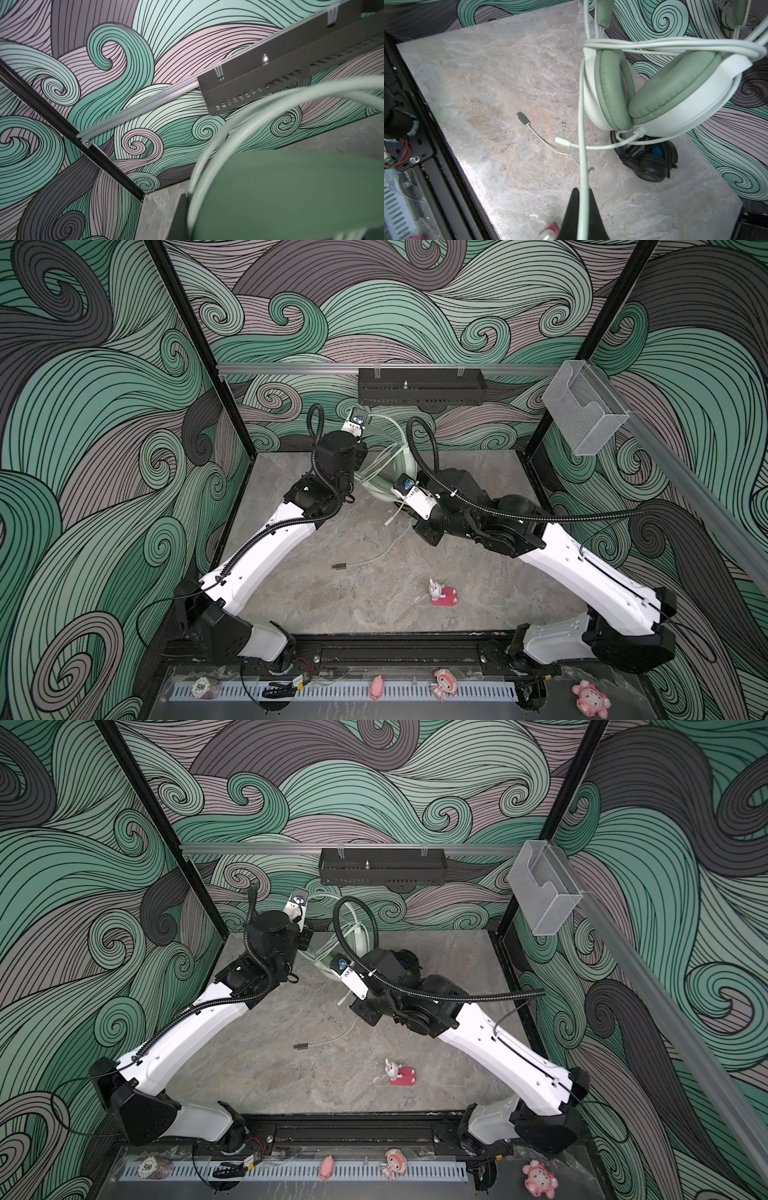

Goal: Wrap the headphones

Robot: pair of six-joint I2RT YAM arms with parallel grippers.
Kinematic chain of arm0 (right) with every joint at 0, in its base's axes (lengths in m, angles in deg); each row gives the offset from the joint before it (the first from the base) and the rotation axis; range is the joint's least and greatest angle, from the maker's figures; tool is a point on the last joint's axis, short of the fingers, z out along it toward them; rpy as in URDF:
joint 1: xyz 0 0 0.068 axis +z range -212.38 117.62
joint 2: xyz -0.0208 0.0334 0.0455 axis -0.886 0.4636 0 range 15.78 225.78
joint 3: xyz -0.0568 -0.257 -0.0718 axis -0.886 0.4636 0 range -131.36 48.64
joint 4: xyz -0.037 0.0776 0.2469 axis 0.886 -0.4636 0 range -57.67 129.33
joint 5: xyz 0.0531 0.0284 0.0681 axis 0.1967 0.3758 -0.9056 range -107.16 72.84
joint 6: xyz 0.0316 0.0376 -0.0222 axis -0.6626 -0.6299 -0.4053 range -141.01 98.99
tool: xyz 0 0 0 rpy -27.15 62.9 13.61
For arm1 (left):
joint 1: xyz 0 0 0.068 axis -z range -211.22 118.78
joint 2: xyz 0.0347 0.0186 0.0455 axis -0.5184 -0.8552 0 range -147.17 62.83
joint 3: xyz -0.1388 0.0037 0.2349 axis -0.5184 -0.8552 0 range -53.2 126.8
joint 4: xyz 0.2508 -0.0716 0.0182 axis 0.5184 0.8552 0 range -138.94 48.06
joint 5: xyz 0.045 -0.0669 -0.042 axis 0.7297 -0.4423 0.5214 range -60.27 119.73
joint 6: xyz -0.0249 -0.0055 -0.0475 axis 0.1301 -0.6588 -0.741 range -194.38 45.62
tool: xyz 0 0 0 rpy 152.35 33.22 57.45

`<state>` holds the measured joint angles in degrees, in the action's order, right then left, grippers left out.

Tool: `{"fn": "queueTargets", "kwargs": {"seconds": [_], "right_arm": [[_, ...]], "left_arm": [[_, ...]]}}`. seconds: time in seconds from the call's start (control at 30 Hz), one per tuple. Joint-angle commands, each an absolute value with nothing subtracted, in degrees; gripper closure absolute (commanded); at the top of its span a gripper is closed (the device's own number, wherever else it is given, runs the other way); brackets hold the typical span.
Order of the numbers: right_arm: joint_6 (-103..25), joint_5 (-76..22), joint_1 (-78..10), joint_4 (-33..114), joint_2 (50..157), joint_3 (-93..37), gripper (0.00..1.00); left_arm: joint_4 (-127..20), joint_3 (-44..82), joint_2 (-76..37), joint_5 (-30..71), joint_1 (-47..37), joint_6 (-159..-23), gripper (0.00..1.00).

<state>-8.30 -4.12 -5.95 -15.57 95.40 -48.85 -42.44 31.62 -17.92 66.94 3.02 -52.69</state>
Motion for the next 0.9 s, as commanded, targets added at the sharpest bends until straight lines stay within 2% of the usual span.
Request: {"fn": "queueTargets", "kwargs": {"seconds": [0.0,0.27,0.47,0.6,0.87], "right_arm": [[-1.35,2.86,-5.52,-17.23,94.01,-52.74,1.00],[5.44,5.49,-1.04,-9.44,97.89,-58.88,1.00],[3.35,2.36,2.88,-7.59,99.98,-61.62,1.00],[4.31,3.71,6.19,-5.15,99.18,-59.71,1.00],[3.39,8.52,4.89,-4.21,95.79,-57.06,1.00]], "left_arm": [[-43.64,32.90,-15.58,66.15,3.34,-47.11,1.00],[-32.61,35.89,-16.03,64.17,4.53,-58.36,1.00],[-31.50,34.94,-16.74,65.46,7.32,-58.82,1.00],[-31.33,35.14,-17.49,66.90,8.72,-56.81,1.00],[-31.95,32.22,-15.39,66.73,9.33,-56.88,1.00]]}}
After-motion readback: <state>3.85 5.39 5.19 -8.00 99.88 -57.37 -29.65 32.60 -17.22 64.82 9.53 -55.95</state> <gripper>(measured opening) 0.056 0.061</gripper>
